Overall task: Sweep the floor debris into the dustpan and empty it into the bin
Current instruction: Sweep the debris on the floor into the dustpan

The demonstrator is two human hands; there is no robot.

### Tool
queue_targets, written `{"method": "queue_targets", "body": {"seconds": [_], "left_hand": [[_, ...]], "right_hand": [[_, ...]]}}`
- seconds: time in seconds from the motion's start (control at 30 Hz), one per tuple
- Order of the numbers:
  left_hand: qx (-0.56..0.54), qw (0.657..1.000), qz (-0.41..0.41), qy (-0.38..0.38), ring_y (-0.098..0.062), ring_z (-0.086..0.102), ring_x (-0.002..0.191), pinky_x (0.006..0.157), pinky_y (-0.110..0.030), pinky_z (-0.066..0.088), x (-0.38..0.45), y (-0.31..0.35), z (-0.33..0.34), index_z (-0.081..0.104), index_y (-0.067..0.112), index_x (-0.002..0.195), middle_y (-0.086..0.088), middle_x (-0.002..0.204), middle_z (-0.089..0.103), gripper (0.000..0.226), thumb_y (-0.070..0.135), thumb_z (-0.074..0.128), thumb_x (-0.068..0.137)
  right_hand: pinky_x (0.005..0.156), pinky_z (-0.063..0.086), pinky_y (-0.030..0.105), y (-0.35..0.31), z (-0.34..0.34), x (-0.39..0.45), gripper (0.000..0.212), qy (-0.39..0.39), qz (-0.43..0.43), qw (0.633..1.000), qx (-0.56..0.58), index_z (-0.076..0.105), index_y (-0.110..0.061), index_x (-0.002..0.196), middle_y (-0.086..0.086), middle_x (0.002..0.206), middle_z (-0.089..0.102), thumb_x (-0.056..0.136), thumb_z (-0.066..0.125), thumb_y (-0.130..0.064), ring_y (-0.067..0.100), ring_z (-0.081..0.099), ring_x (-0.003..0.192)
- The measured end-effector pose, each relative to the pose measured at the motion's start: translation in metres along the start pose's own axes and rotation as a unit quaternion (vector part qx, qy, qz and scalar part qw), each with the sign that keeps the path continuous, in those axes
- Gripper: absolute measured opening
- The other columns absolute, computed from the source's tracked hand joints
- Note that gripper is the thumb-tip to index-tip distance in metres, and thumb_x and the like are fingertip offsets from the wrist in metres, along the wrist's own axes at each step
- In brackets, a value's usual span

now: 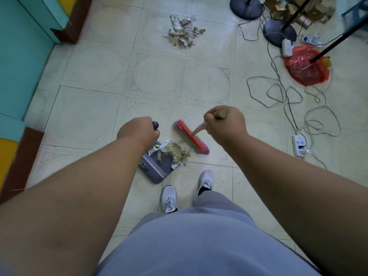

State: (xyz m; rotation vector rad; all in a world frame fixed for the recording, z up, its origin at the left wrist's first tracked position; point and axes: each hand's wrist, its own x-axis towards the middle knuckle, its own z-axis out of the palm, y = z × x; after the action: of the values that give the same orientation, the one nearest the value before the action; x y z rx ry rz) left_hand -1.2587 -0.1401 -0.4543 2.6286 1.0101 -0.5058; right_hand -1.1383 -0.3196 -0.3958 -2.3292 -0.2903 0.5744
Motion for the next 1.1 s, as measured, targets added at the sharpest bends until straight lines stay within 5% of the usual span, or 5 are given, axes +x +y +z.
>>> {"method": "queue_targets", "body": {"seconds": [0.3,0.5,0.83,0.97,1.1], "left_hand": [[-0.002,1.000,0.005,0.001,-0.027,0.055,0.077,0.062,-0.031,0.041,-0.002,0.004,-0.005,0.051,0.016,0.090,-0.003,0.079,0.052,0.020,0.035,0.049,0.095],[-0.011,1.000,0.003,-0.002,-0.026,0.056,0.077,0.060,-0.029,0.041,-0.001,-0.002,-0.004,0.055,0.017,0.093,-0.003,0.082,0.056,0.019,0.035,0.049,0.094],[-0.006,1.000,-0.008,-0.002,-0.024,0.054,0.076,0.058,-0.029,0.039,-0.013,-0.012,-0.008,0.050,0.019,0.089,-0.002,0.081,0.054,0.017,0.035,0.047,0.096],[-0.015,1.000,-0.017,0.001,-0.027,0.054,0.076,0.059,-0.028,0.039,-0.017,-0.015,-0.002,0.051,0.017,0.090,-0.004,0.081,0.054,0.018,0.034,0.048,0.094],[-0.016,1.000,-0.022,-0.003,-0.026,0.053,0.073,0.056,-0.028,0.037,-0.021,-0.020,0.003,0.051,0.016,0.087,-0.001,0.071,0.048,0.018,0.032,0.047,0.094]], "right_hand": [[0.052,0.046,0.028,-0.026,0.007,-0.009,0.019,-0.045,0.003,0.997,0.067,0.068,-0.014,0.068,0.002,0.059,0.069,0.078,0.052,-0.016,0.022,0.061,0.058],[0.050,0.046,0.034,-0.041,0.008,-0.016,0.017,-0.092,0.008,0.990,0.103,0.069,-0.014,0.070,0.002,0.053,0.066,0.078,0.054,-0.013,0.023,0.056,0.054],[0.056,0.058,0.039,-0.060,-0.002,-0.016,0.017,-0.055,-0.058,0.996,0.050,0.070,-0.018,0.076,0.003,0.068,0.071,0.081,0.054,-0.016,0.029,0.070,0.065],[0.056,0.049,0.025,-0.057,0.003,-0.013,0.019,-0.056,-0.118,0.991,-0.042,0.072,-0.018,0.083,-0.008,0.075,0.068,0.084,0.053,-0.017,0.015,0.063,0.069],[0.066,0.057,0.035,-0.043,0.015,-0.010,0.018,-0.076,-0.129,0.986,-0.076,0.073,-0.019,0.088,0.000,0.084,0.070,0.086,0.055,-0.020,0.022,0.064,0.076]]}}
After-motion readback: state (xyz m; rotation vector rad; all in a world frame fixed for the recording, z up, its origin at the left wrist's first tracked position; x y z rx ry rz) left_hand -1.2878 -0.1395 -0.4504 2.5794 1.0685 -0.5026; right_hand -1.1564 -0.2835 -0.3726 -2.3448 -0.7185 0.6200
